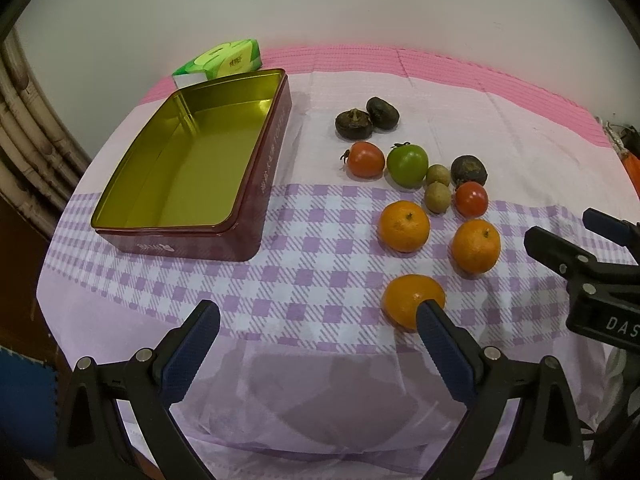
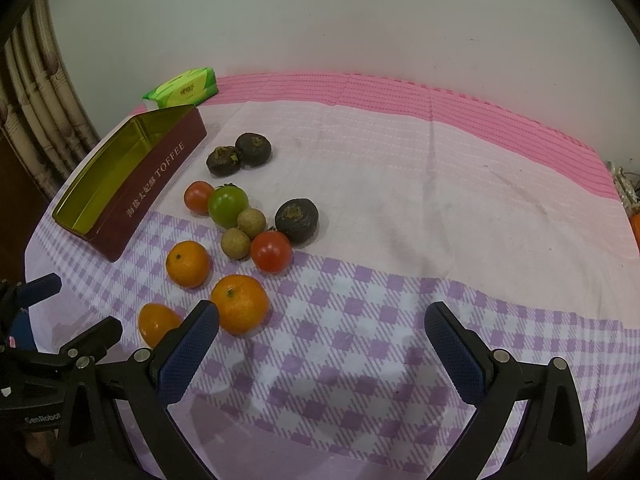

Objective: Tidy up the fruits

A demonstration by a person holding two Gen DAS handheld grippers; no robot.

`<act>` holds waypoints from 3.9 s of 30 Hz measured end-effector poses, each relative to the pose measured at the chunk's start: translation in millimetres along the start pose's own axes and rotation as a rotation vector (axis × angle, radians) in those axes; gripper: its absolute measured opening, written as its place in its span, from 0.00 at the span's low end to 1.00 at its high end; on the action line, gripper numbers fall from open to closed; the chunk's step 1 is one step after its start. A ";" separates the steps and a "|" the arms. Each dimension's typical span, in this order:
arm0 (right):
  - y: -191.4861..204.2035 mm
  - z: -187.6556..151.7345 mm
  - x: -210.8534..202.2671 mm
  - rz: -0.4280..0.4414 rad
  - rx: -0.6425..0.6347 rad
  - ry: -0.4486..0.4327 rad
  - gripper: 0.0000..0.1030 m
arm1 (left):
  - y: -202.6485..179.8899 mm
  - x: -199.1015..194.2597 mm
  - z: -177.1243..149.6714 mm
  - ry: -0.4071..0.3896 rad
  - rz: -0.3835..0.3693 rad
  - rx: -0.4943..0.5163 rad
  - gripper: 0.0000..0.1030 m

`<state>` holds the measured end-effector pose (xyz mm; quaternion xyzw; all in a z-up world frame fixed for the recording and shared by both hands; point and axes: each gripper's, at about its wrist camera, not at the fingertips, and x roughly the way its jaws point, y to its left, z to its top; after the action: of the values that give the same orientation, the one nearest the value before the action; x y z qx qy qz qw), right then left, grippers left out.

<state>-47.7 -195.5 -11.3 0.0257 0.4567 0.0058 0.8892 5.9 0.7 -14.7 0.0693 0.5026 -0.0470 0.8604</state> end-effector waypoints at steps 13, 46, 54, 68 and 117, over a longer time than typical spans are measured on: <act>-0.1 -0.5 0.7 0.001 0.006 0.003 0.99 | -3.0 -0.5 -2.5 -0.002 -0.002 0.009 0.94; -4.9 -2.1 4.7 0.000 0.024 0.013 0.99 | -2.2 -0.1 -2.8 0.006 -0.003 0.014 0.94; -7.8 0.1 6.1 -0.003 0.035 0.017 0.99 | -6.3 0.5 -3.8 0.001 -0.014 0.018 0.94; -28.3 -1.5 15.9 -0.034 0.094 0.047 0.99 | -16.5 6.0 -0.2 0.018 -0.077 0.053 0.91; -43.9 -8.4 59.0 -0.120 0.078 0.159 1.00 | -21.2 24.1 26.3 0.063 -0.219 0.098 0.36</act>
<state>-20.6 -237.0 -66.4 0.0326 0.5264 -0.0632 0.8473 37.1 -24.8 -24.4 0.0574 0.5312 -0.1629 0.8295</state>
